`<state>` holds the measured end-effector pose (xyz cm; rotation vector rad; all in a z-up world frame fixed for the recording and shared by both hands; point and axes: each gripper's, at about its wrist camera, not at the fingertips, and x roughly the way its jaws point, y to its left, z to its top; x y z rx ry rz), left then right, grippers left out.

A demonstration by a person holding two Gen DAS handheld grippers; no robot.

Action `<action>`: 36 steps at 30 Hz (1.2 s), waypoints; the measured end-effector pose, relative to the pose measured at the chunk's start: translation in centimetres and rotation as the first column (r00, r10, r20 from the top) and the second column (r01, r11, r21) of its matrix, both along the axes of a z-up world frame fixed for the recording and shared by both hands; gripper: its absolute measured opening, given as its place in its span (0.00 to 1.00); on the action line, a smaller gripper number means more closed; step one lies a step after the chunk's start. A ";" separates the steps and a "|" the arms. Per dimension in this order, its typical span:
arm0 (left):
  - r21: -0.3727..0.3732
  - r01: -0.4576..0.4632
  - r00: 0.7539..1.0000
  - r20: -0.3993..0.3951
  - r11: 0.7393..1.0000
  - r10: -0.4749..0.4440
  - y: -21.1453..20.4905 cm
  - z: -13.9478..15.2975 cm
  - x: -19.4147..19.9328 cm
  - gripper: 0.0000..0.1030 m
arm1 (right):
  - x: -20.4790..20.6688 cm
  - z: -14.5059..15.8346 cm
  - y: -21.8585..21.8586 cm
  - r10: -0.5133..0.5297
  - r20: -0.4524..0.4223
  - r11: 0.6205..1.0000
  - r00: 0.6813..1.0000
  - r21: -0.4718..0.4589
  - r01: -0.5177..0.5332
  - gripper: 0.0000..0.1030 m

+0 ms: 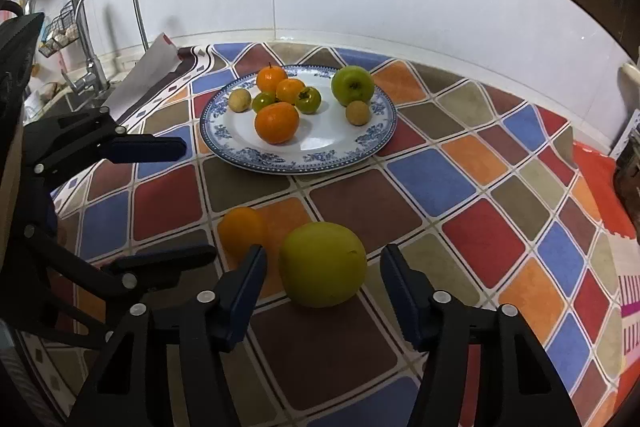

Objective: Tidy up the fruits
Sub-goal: 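Grasp an orange with the left tool while the right tool grasps a large green apple, then carry both fruits onto the plate and open both tools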

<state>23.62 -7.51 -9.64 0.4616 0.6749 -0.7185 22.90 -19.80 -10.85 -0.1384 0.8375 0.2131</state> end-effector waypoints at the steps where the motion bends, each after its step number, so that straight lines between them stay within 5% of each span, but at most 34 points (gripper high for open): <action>1: 0.001 0.004 1.000 -0.023 1.000 -0.004 -0.2 -0.4 0.3 0.61 | 0.1 -0.1 -0.1 0.001 -0.005 1.000 1.000 0.004 -0.001 0.57; 15: -0.023 0.019 0.989 -0.149 1.000 -0.022 -1.8 -1.9 1.4 0.39 | 0.9 -0.8 -1.0 0.022 -0.054 0.997 0.998 0.080 -0.017 0.48; 24: -0.039 -0.074 0.989 -0.129 0.996 0.069 -0.8 -0.8 0.6 0.38 | 0.4 -0.8 -1.6 -0.020 -0.056 0.994 0.998 0.105 0.026 0.48; 36: -0.138 -0.249 0.966 -0.108 0.959 0.235 1.9 2.5 -1.5 0.38 | -1.4 1.0 -1.3 -0.045 -0.017 0.986 0.999 0.159 0.048 0.48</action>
